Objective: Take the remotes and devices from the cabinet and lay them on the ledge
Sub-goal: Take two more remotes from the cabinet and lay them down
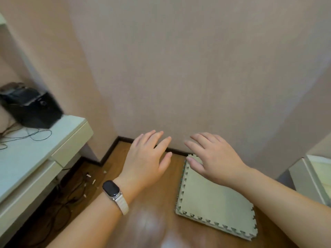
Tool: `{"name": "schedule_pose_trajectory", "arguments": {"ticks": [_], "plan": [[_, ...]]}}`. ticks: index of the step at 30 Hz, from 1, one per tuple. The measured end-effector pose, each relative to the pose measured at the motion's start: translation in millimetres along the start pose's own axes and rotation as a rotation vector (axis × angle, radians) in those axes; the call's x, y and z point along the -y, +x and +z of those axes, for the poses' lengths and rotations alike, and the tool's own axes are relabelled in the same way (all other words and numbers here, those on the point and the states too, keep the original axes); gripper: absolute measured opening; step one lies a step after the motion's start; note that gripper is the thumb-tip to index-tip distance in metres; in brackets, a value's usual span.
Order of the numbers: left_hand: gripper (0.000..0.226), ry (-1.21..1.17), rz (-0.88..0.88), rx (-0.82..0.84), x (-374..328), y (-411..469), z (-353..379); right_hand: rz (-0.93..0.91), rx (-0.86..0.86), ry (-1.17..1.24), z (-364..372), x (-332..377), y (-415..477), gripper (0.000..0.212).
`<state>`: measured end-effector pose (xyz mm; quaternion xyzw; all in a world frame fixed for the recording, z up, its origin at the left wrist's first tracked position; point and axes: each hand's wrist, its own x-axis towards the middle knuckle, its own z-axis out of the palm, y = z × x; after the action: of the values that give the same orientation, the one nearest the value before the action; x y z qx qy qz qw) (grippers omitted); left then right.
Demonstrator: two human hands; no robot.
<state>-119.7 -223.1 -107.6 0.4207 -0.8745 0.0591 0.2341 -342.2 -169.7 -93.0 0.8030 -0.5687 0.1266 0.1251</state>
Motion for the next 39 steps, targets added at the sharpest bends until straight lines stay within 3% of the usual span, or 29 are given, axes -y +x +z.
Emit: {"name": "schedule_pose_trajectory", "arguments": {"ticks": [14, 23, 32, 39], "plan": [[0.043, 0.266, -0.39, 0.056, 130.7, 52.6, -23.5, -0.337, -0.078, 0.221, 72.2, 1.3, 222.5, 0.049], [0.043, 0.474, -0.571, -0.001, 192.5, 101.3, -43.6, -0.572, -0.143, 0.321, 98.7, 3.3, 355.0, 0.047], [0.046, 0.561, -0.769, -0.028, 271.3, 79.5, -84.8, -0.782, -0.202, 0.372, 97.1, 86.5, 460.9, 0.048], [0.043, 0.588, -0.719, -0.129, 378.4, 56.6, -106.0, -0.799, -0.254, 0.321, 104.5, 177.1, 539.8, 0.048]]}}
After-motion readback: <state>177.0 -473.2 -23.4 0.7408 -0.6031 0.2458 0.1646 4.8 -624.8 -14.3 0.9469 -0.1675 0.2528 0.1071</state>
